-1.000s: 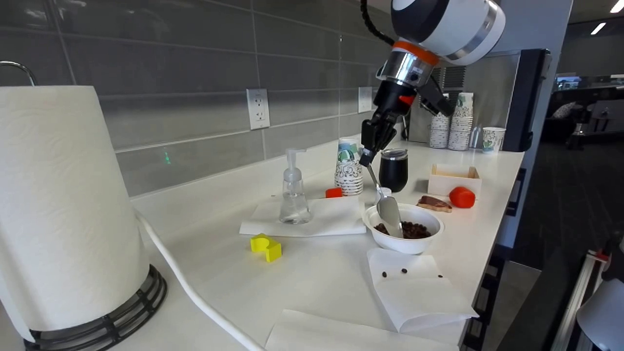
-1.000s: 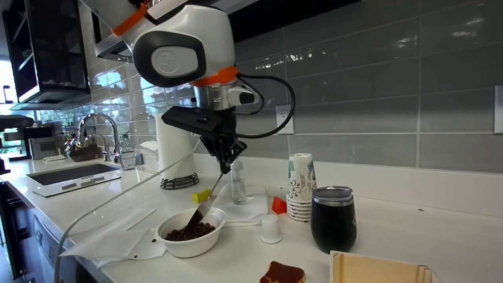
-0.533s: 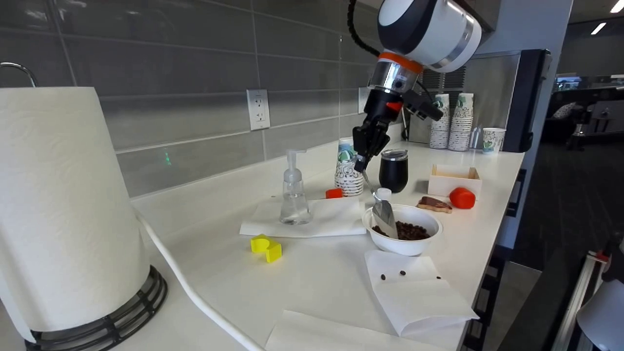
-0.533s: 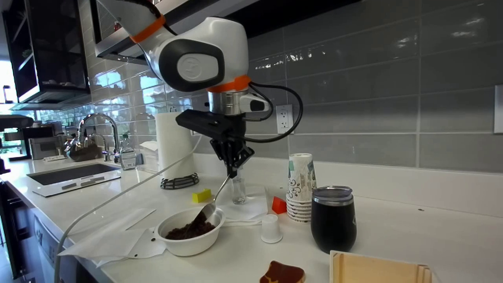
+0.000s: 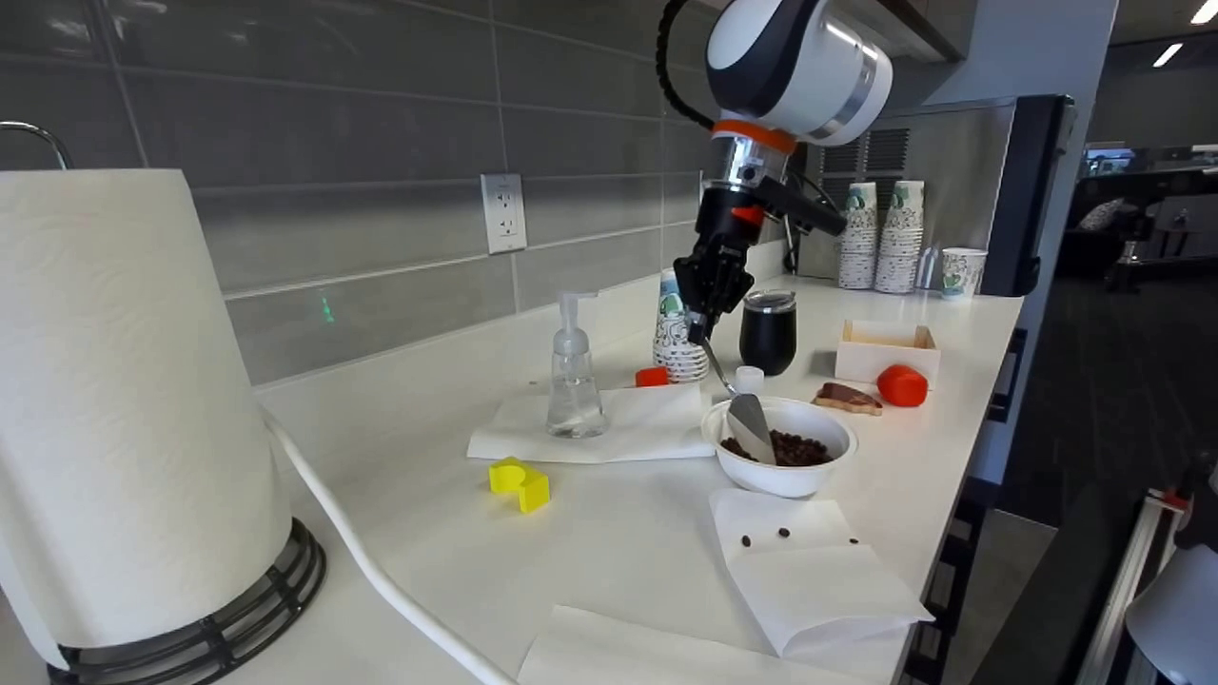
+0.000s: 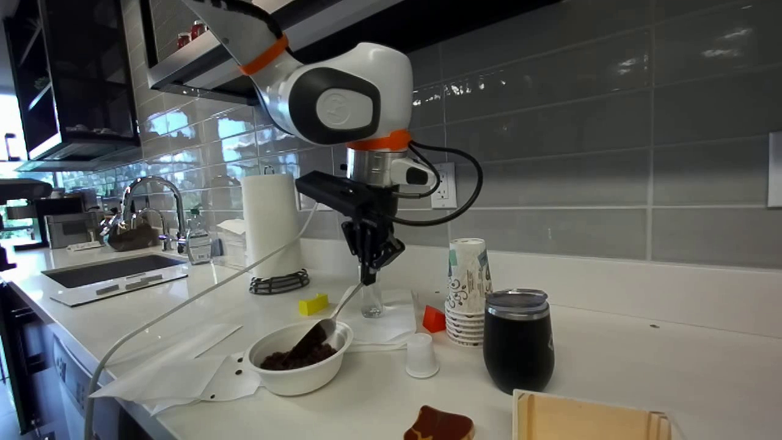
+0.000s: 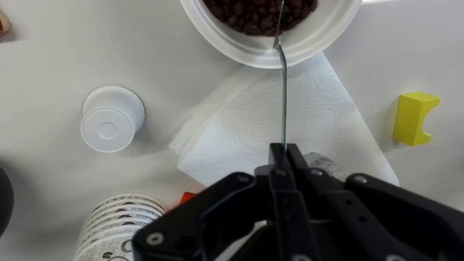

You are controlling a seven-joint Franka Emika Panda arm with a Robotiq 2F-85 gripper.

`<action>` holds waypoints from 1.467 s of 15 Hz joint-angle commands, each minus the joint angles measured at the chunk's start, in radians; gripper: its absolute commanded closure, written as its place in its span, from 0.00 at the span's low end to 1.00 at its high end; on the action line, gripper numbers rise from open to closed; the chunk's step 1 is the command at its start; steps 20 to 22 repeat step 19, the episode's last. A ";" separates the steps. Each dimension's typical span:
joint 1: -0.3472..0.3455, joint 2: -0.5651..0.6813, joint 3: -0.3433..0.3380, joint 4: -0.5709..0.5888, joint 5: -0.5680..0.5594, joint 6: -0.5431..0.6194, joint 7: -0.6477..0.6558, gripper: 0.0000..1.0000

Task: Use the spatula to stir the contents in the bowl

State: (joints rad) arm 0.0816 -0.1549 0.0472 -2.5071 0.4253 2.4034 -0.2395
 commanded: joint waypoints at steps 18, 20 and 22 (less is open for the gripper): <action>-0.019 0.141 -0.002 0.164 -0.071 -0.124 0.163 0.00; -0.019 0.142 -0.002 0.164 -0.073 -0.123 0.167 0.00; -0.019 0.142 -0.002 0.164 -0.073 -0.123 0.167 0.00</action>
